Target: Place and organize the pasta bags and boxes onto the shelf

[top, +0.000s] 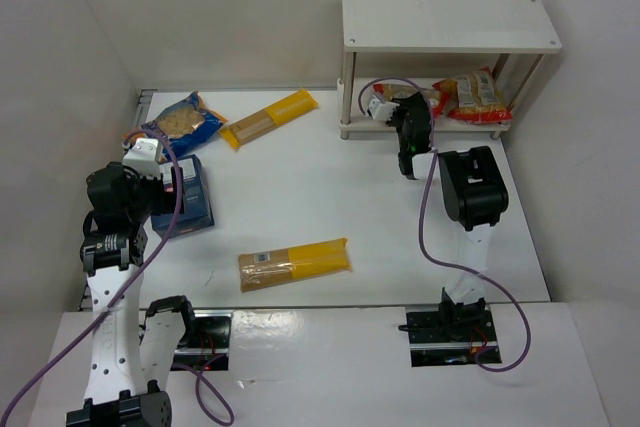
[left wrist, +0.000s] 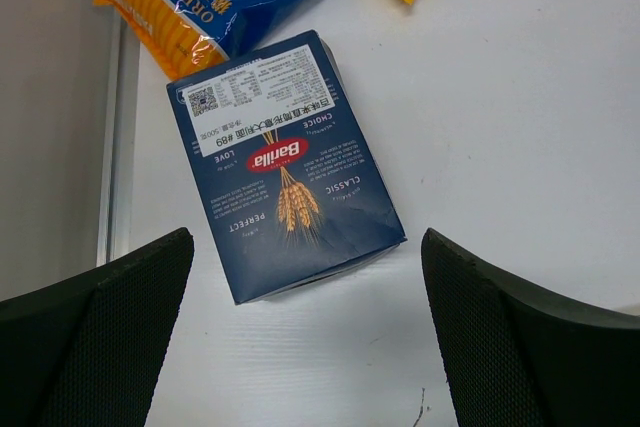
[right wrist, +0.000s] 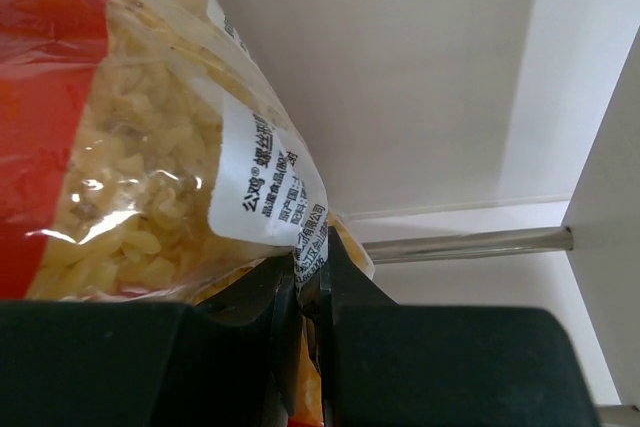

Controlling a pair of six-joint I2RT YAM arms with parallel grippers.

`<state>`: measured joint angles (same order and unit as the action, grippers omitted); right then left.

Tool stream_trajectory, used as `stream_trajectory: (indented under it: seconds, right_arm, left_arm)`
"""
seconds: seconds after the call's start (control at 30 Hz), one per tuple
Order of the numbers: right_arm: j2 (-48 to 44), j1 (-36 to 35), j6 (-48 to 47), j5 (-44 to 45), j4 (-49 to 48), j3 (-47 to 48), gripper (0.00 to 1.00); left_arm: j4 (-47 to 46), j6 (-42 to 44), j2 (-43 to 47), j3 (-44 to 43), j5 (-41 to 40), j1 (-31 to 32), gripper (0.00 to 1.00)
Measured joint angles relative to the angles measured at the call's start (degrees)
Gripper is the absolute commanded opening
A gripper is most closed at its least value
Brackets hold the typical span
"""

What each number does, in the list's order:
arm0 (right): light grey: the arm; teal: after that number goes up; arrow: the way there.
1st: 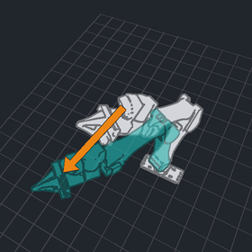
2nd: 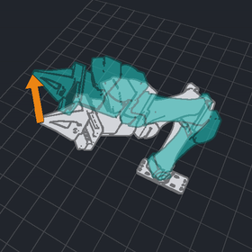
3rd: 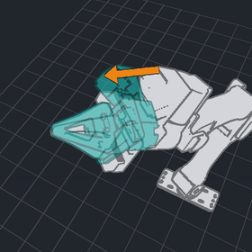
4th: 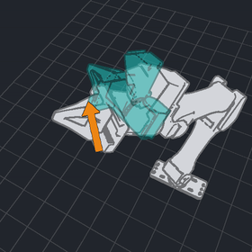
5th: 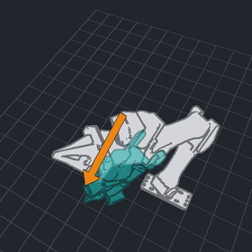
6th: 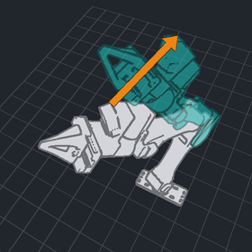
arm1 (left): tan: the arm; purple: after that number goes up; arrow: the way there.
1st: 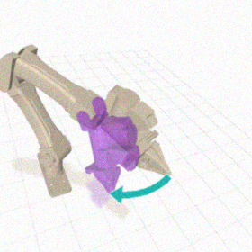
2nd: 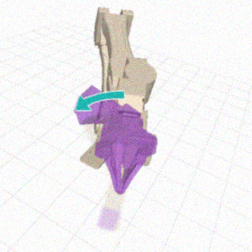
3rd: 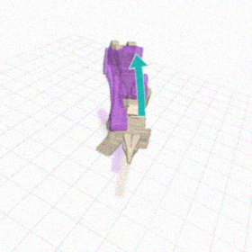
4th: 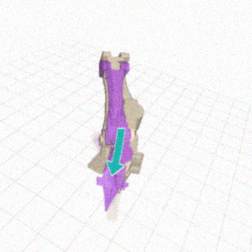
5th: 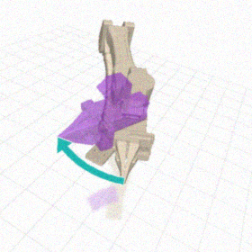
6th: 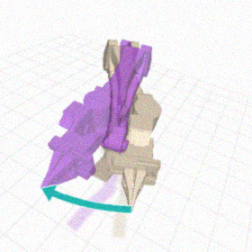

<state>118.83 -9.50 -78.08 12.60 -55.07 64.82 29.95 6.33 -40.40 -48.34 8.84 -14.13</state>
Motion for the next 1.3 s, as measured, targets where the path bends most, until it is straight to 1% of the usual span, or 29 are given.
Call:
stream_trajectory:
  seconds: [0.07, 0.13, 0.17, 0.2, 0.27, 0.3, 0.37, 0.43, 0.57, 0.8, 0.9, 1.0, 1.13, 1.27, 1.3]
  right_arm:
    - [0.31, 0.02, -0.22, 0.07, 0.07, 0.35, 0.0]
    - [0.37, 0.02, -0.22, 0.07, 0.28, 0.52, 0.07]
    - [0.37, 0.02, -0.2, 0.04, 0.63, 0.52, 0.12]
    - [0.33, 0.02, -0.11, 0.02, 1.2, 0.52, 0.26]
    - [-0.02, 0.04, 0.57, -0.24, 3.37, 0.52, 0.44]
    - [-0.55, 0.09, 0.85, -0.48, 5.25, 0.52, 0.64]
    - [-2.05, 0.17, 1.64, -1.27, 8.74, 0.52, 0.84]
    - [-4.04, 0.28, 2.45, -2.27, 12.13, 0.55, 1.0]
    - [-6.75, 0.33, 3.43, -3.87, 16.52, 0.55, 1.0]
    - [-8.52, 0.35, 3.93, -6.32, 23.37, -0.17, 1.0]
    - [-11.54, 0.37, 4.33, -7.69, 26.67, -1.92, 1.0]
    - [-16.44, 0.37, 4.79, -9.01, 28.83, -4.83, 1.0]
    - [-25.75, -0.04, 6.23, -10.71, 34.29, -8.85, 1.0]
    - [-37.97, -0.63, 10.25, -14.16, 43.36, -10.56, 1.0]
    - [-42.03, -0.76, 12.02, -15.43, 46.86, -10.6, 1.0]
  left_arm:
    - [0.0, 0.0, 0.0, 0.0, 0.0, 0.0, 1.0]
    - [0.02, 0.0, 0.0, 0.0, 0.0, 0.0, 1.0]
    - [0.0, 0.0, 0.0, 0.0, 0.0, 0.0, 1.0]
    - [0.0, 0.0, 0.0, 0.0, 0.0, 0.0, 1.0]
    - [0.0, 0.0, 0.0, 0.0, 0.0, 0.0, 1.0]
    - [0.0, 0.0, 0.0, 0.0, 0.0, 0.0, 1.0]
    - [0.0, 0.0, 0.0, 0.0, 0.0, 0.0, 1.0]
    - [0.0, 0.0, 0.0, 0.0, 0.0, 0.0, 1.0]
    - [0.0, 0.0, 0.0, 0.0, 0.0, 0.0, 1.0]
    - [0.0, 0.0, 0.0, 0.0, 0.0, 0.0, 1.0]
    - [0.0, 0.02, 0.0, 0.0, 0.02, 0.0, 1.0]
    - [0.0, 0.02, 0.0, 0.0, 0.02, 0.0, 1.0]
    - [0.0, 0.26, 0.04, 0.0, 0.17, 0.0, 1.0]
    - [0.04, 1.05, 0.57, 0.02, 0.59, 0.0, 1.0]
    - [0.07, 1.05, 0.9, 0.02, 0.68, 0.0, 1.0]
